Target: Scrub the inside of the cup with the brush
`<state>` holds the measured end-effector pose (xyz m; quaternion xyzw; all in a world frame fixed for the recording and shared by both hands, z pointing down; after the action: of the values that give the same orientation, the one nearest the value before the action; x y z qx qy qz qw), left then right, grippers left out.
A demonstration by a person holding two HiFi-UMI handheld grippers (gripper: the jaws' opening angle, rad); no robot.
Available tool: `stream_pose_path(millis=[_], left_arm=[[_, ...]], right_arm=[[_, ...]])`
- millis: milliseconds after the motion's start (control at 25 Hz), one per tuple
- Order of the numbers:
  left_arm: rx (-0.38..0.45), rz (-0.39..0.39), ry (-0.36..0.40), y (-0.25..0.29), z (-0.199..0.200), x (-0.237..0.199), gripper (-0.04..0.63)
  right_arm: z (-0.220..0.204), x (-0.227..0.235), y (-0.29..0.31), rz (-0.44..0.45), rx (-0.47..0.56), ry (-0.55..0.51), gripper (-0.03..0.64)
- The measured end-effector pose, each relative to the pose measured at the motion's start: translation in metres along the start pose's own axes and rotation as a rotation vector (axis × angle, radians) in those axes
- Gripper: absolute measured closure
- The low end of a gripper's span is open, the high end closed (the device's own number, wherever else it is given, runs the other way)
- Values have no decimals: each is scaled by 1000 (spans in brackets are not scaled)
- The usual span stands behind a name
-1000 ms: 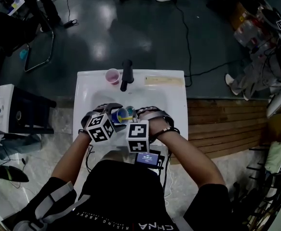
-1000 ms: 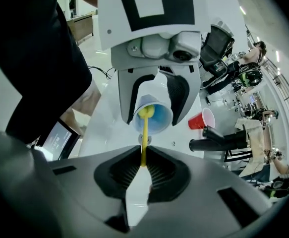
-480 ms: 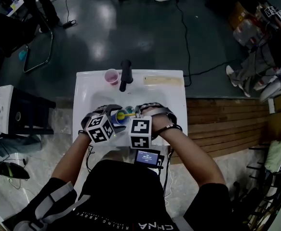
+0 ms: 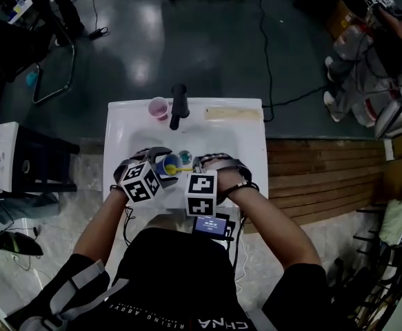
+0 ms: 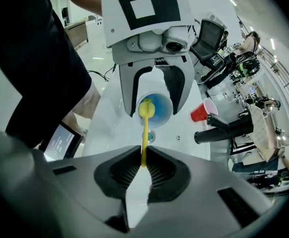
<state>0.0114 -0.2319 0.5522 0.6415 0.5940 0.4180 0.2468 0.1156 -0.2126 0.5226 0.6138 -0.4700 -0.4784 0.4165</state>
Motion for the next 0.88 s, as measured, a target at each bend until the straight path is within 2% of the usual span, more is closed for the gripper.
stream_pose_path(millis=[240, 480, 720, 880], left_arm=[[-13, -10, 6, 5, -1, 3, 233], [-20, -4, 4, 5, 0, 4, 233], [-2, 31, -46, -3, -1, 2, 233], [27, 64, -113, -9, -4, 1, 233]], right_arm=[[-1, -2, -5, 27, 48, 42, 575], [1, 8, -19, 8, 95, 86, 575], [-6, 15, -28, -9, 115, 124, 575], [-17, 18, -34, -11, 146, 185, 575]])
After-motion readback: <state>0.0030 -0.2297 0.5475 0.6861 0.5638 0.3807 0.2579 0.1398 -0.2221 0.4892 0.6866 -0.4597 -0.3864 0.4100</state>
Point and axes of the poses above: the fingertips, and each gripper's own axes: y forward along the fingers, x to its right, z out of its top, the point moved 8 cm from there along -y, backward along the fingers, and after that the axes turned 14 degrees about y, right-handed, at the moved point
